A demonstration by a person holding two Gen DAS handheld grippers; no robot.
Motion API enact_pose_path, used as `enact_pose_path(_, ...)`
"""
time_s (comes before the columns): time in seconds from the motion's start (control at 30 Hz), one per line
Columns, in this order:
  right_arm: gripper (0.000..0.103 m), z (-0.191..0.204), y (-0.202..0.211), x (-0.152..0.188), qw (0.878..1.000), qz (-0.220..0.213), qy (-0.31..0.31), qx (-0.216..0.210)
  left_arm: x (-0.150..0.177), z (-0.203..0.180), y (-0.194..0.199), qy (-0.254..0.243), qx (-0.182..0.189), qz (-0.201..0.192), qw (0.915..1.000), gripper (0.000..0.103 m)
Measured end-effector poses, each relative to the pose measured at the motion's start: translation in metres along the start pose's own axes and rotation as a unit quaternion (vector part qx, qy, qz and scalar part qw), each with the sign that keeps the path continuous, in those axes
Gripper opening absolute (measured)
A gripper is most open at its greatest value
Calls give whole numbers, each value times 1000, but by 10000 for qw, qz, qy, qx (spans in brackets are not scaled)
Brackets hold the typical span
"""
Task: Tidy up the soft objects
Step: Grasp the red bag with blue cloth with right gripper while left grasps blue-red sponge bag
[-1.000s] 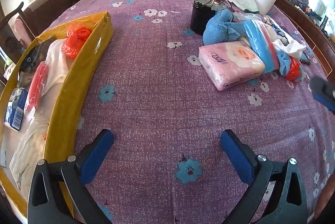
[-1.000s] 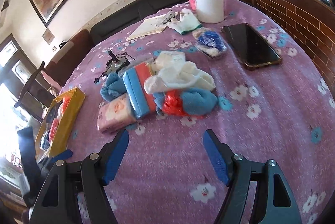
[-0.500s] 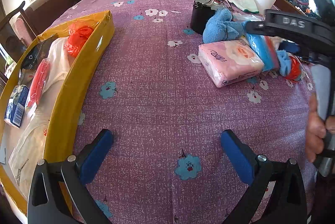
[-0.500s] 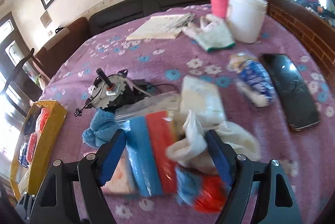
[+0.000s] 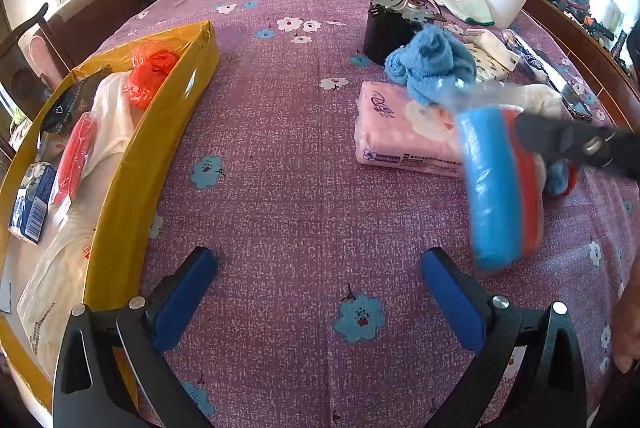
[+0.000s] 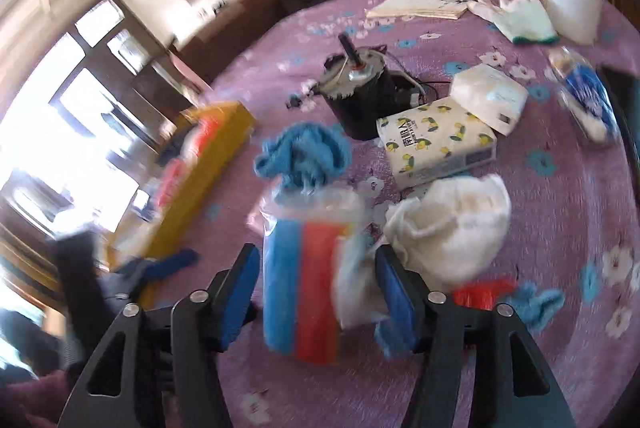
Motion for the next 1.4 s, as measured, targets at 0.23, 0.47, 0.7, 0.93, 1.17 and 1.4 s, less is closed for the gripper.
enact_pose_path(0.23,78,-46,44,-11,9885,-1098,-992,-316,0,1,0,-6,22,-2,10000,103)
enact_pose_path(0.47,78,-51,59,-14,9854,-1369,-945,368,3,-2,5,46,202,142,9997,103)
enact_pose_path(0.7,85,-80,111,-11,9617,-2168,-1469,808,-8,-36,10,-25,677,236,9974,103)
enact_pose_path(0.93,85,-83,103,16,9660,-1699,-1788,779,-24,-65,17,-190,891,140,9957,103)
enact_pose_path(1.17,82,-68,78,20,9753,-1134,-1115,1535,-21,-52,29,307,1402,192,9895,103)
enact_pose_path(1.4,47,-75,87,31,9685,-970,-1016,2058,-16,-77,27,248,1583,446,9861,103)
Point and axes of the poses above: each gripper's, at about its wrist camera, not at the fingertips, and y roughly against the way its jaws point, z to its left, x to its underside, the point moved 9 cm from there along -y, roughly the way its jaws point, and after that the axes turned 13 degrees about -x, right-handed, at the moved point
